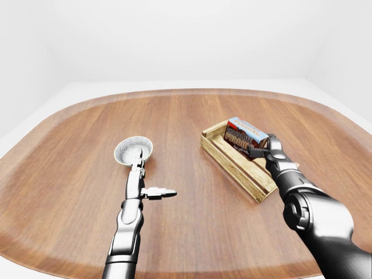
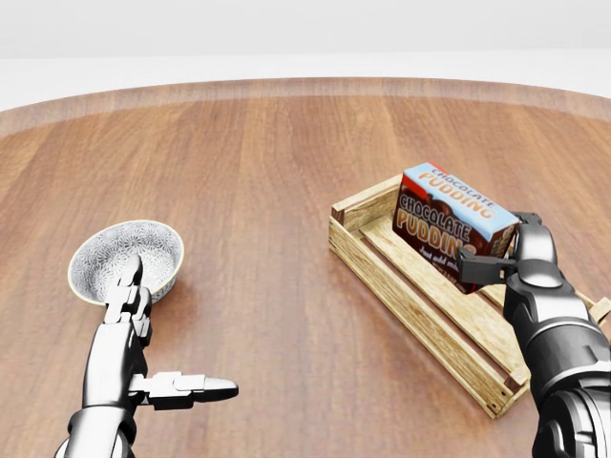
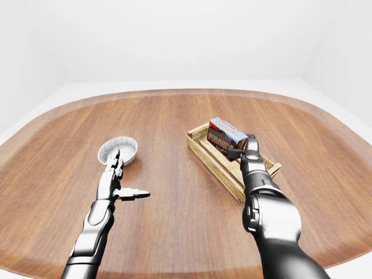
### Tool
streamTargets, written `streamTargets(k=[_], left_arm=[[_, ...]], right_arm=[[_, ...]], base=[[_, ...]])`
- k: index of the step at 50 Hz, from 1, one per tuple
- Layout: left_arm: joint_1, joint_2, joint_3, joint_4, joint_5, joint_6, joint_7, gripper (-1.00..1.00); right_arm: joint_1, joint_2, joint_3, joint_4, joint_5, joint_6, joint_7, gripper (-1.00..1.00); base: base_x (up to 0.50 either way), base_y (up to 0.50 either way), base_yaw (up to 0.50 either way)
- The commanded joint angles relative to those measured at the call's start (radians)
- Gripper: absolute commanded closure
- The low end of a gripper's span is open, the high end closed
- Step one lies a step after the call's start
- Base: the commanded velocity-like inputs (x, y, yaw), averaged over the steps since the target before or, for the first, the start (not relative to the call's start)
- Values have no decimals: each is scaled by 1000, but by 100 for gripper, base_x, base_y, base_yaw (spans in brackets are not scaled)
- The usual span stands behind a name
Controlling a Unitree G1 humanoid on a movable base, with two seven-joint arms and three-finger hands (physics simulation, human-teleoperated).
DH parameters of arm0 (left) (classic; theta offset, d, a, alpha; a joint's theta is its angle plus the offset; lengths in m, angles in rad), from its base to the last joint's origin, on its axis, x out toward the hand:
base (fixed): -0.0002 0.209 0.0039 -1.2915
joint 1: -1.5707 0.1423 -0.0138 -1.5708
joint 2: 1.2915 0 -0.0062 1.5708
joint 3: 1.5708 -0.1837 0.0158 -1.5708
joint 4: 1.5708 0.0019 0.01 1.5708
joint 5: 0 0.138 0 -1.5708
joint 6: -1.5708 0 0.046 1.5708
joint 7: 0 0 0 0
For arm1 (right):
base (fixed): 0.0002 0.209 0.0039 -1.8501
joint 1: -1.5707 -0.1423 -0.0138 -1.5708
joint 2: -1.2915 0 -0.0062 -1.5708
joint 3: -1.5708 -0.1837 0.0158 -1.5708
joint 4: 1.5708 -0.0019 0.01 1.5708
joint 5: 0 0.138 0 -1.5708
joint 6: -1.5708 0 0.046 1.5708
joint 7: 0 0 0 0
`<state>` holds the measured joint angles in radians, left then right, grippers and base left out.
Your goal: Pick up the chocolate pudding and put it in the tray.
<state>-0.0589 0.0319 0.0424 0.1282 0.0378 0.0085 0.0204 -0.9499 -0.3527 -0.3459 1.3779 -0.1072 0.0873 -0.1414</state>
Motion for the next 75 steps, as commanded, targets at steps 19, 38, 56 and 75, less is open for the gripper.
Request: streamTargets(k=[19, 38, 56, 75], left_arm=[[3, -4, 2, -10, -14, 10, -11, -100], [4, -5, 1, -15, -13, 15, -12, -100], [4, -5, 2, -14, -13, 15, -11, -100], [4, -5, 1, -14, -13, 15, -11, -100]], right_arm=[[46, 6, -22, -5, -22, 0, -8, 100], [91, 4, -34, -3, -22, 0, -14, 100], [108, -5, -43, -3, -11, 0, -8, 100], [135, -4, -51, -2, -8, 0, -9, 100]], base=[[0, 0, 0], [0, 0, 0], [0, 0, 0], [0, 0, 0]])
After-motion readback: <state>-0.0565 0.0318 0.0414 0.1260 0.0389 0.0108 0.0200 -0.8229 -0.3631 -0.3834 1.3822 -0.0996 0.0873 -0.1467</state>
